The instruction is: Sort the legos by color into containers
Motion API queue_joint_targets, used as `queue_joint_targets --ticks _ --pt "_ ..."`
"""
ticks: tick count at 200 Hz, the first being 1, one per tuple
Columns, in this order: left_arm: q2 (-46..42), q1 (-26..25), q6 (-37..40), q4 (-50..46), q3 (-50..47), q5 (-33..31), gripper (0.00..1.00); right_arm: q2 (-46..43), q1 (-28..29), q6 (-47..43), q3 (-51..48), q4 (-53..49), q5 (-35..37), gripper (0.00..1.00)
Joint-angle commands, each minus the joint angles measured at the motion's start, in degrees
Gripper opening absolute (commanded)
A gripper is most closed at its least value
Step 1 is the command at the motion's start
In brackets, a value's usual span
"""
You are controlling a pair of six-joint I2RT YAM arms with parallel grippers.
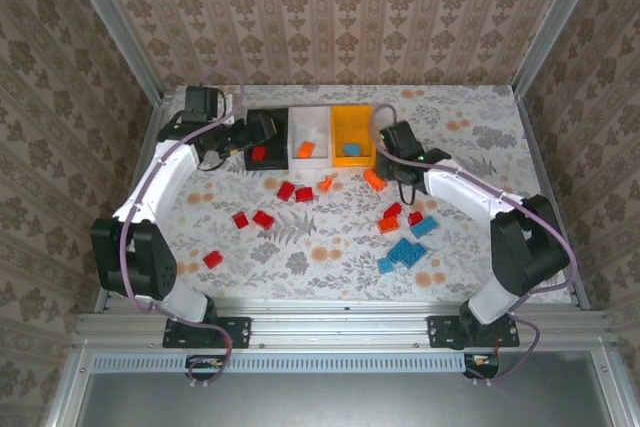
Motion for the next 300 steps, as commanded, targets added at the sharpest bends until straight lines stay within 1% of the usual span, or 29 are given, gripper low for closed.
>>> queue_joint_targets --ticks 1,19,39,53,68,88,97,103,114,123,147,175,181,185,202,217,235,264,287,300 --pt "0.88 0.74 -5.67 5.95 -0.55 6.24 0.98 6.25 2.02 -4.63 8.10 -3.17 2.99 0.28" --pt "2.38 0.64 -5.95 4.41 -1.16 5.88 0.97 13.72 2.21 -8.99 16.34 -3.32 3.92 0.27" --pt "3.25 0.15 -5.86 4.23 -1.49 6.15 0.98 22.57 2.17 -11.54 27.21 -8.24 5.53 0.27" --pt "3.76 -1.32 -5.13 4.04 -1.36 5.61 0.98 26.93 2.31 -12.07 32.37 -10.44 5.67 0.27" --pt "4.52 -3.15 -3.95 2.29 -0.37 5.05 0.98 29.87 2.62 -11.70 36.00 -12.90 6.00 0.28" --pt "4.33 -5.43 -2.35 0.87 0.25 2.80 0.99 32.37 2.55 -10.68 39.53 -14.37 6.46 0.29" --pt "4.19 -5.99 -2.18 0.86 0.17 2.23 1.00 33.29 2.53 -10.25 40.59 -15.03 6.62 0.32" --pt "4.17 -6.29 -2.08 0.77 0.26 2.01 1.00 33.47 2.59 -10.23 40.81 -14.83 6.36 0.37" --pt "4.37 -6.60 -1.64 0.35 0.63 1.47 1.00 33.25 2.61 -10.36 40.20 -13.84 5.27 0.47" --pt "4.50 -6.75 -1.55 -0.12 0.92 1.41 1.00 32.77 2.66 -10.56 39.88 -13.31 5.10 0.50" --pt "4.05 -6.70 -1.33 -0.24 0.97 0.91 1.00 29.56 2.82 -10.96 38.69 -11.56 4.32 0.53" --pt "3.87 -6.85 -1.46 -0.16 0.79 0.69 1.00 24.41 3.11 -11.51 35.93 -11.02 5.36 0.54" --pt "3.83 -6.99 -1.49 -0.16 0.72 0.78 1.00 22.73 3.27 -11.56 33.98 -11.06 5.40 0.54" --pt "3.90 -7.09 -1.54 -0.09 0.71 0.80 1.00 21.54 3.21 -11.49 32.60 -9.37 5.33 0.54" --pt "3.99 -8.37 -1.51 -0.02 0.55 0.71 1.00 16.01 3.20 -11.18 23.88 -6.93 4.87 0.54" --pt "4.24 -10.05 -1.20 -0.14 0.53 0.29 1.00 11.97 3.25 -11.29 16.23 -5.73 4.01 0.55" --pt "5.00 -12.15 -0.88 -0.52 0.79 0.26 1.00 8.79 3.12 -11.64 9.76 -5.37 2.07 0.59" --pt "6.17 -14.60 -0.76 -0.77 1.14 0.80 1.00 8.85 2.77 -12.08 5.11 -4.62 -0.54 0.65" --pt "6.81 -14.93 -0.45 -1.03 1.23 0.23 1.00 11.89 2.50 -12.33 4.61 -3.27 -0.56 0.66" --pt "6.97 -14.97 -0.29 -1.28 1.37 0.18 1.00 13.90 2.57 -12.30 6.11 -3.54 -0.27 0.66"
